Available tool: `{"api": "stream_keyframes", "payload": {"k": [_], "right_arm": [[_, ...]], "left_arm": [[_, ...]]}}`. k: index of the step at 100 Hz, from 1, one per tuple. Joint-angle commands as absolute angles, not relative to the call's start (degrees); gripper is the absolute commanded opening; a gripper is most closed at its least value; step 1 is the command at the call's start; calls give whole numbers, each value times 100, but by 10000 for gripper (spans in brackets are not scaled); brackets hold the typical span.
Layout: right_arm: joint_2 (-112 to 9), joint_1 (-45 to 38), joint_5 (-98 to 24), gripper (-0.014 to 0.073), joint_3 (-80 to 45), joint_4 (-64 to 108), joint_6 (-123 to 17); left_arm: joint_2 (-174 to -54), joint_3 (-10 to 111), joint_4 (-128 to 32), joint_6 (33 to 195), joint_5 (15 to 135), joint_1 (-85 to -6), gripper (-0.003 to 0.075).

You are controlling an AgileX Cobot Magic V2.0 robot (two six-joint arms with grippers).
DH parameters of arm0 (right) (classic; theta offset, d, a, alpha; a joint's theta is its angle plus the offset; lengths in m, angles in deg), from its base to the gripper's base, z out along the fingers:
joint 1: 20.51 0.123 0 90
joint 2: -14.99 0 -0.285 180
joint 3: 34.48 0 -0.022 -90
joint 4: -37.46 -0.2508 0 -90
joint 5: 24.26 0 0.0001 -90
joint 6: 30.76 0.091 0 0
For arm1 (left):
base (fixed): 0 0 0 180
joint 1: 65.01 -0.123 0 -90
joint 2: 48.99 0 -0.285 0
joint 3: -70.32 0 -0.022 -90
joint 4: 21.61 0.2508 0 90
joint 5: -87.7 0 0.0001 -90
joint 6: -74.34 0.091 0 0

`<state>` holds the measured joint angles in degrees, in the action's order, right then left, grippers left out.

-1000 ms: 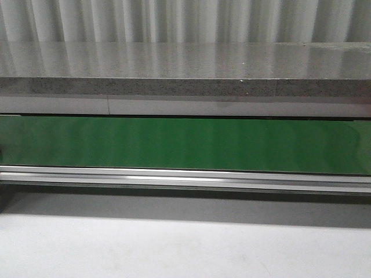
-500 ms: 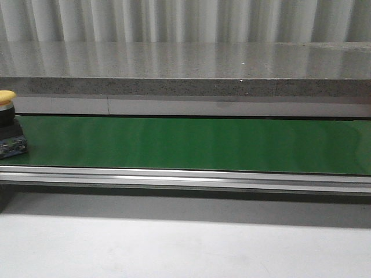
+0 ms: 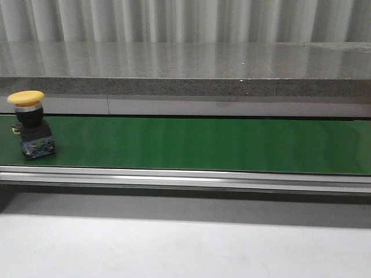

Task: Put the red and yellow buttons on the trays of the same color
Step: 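Grasp another red push-button on the table with the left gripper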

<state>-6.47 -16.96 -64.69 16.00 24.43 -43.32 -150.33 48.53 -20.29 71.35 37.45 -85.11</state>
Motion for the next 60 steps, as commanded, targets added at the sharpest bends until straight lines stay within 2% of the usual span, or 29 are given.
{"api": "stream_keyframes", "payload": {"k": [1, 11, 21, 46, 60], "right_arm": [[-694, -1689, -6085, -66, 1471, 2428, -4384], [-694, -1689, -6085, -66, 1471, 2428, -4384], [-694, -1689, -6085, -66, 1471, 2428, -4384], [-694, -1689, -6085, -66, 1471, 2428, -4384], [-694, -1689, -6085, -66, 1471, 2428, -4384]], "left_arm": [[-14841, 5008, -2027, 7125, 3804, -8513, 351], [-14841, 5008, -2038, 7125, 3761, -8513, 211], [-14787, 5008, -2038, 7125, 3761, -8513, 150], [-13918, 5383, -2050, 7136, 3676, -8503, 144], [-13608, 6028, -2051, 7434, 3366, -8132, 144]]}}
